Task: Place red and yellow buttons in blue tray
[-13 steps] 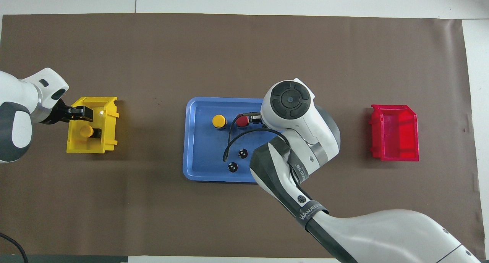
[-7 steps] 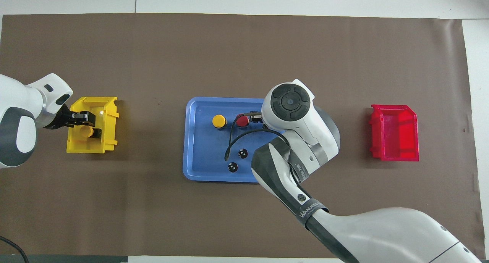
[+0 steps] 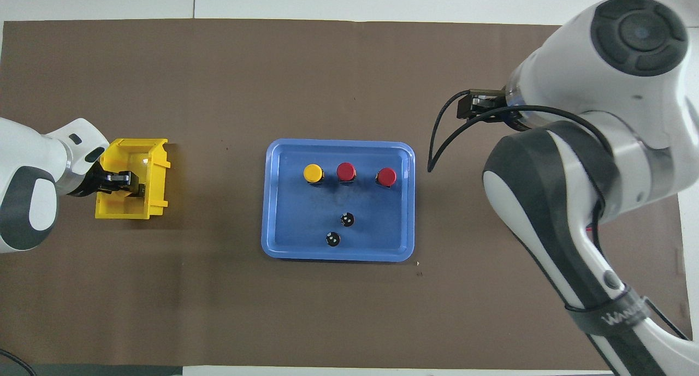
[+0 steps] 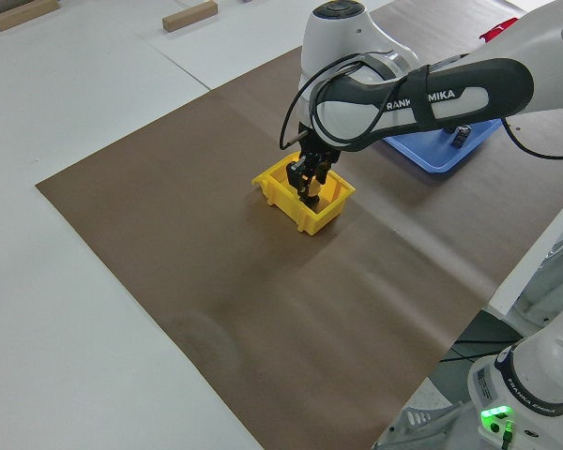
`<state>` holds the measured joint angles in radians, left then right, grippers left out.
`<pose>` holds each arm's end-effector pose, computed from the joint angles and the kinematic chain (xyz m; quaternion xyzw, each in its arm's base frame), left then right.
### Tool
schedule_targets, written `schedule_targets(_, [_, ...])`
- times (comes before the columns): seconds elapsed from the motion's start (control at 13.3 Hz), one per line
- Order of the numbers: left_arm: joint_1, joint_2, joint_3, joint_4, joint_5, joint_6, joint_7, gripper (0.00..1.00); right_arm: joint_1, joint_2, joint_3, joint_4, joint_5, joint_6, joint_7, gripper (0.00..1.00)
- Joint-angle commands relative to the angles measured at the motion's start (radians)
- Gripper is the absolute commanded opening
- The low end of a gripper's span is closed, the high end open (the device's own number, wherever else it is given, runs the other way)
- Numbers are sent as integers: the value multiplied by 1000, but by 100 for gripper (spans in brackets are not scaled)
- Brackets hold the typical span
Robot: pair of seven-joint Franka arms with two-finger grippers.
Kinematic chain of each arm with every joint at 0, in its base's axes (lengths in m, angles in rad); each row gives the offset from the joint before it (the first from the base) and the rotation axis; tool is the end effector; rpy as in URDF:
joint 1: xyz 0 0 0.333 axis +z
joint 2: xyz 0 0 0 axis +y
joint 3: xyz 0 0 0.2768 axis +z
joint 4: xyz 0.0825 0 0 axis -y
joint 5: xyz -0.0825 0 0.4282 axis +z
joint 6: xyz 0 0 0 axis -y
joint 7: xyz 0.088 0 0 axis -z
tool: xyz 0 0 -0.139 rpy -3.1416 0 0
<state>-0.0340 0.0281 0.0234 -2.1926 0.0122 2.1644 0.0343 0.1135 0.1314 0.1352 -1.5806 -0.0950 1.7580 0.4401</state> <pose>0.5611 -0.0051 0.2702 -0.9993 0.0260 0.0282 0.0049 0.6315 0.1451 0.4843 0.9951 -0.0885 0.0351 0.0278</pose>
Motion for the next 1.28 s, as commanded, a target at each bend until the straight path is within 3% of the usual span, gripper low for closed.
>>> schedule_targets(0.0, [-1,-30,-2,-30,8,37,-37,7,-105,-47,12,41,57,-106,-108,100])
schedule_targets(0.15, [-1,-19,-2,23,8,-3,-37,3,-197,-96,12,41,58,-181,-232,100])
schedule_targets(0.23, [-3,-19,-3,77,9,-84,-30,3,-236,-114,11,42,58,-213,-297,100])
schedule_targets(0.53, [-58,9,-11,400,3,-418,-59,3,-346,-153,3,39,58,-305,-451,100])
schedule_targets(0.68, [-162,19,-11,409,-37,-338,-271,3,-371,-170,-26,19,101,-313,-468,100])
schedule_targets(0.98, [-404,50,-10,334,-44,-177,-563,3,-388,-170,-28,-10,104,-256,-469,100])
schedule_targets(1.2, [-520,99,-10,306,-44,-103,-681,3,-380,-171,-26,-32,86,-242,-469,100])
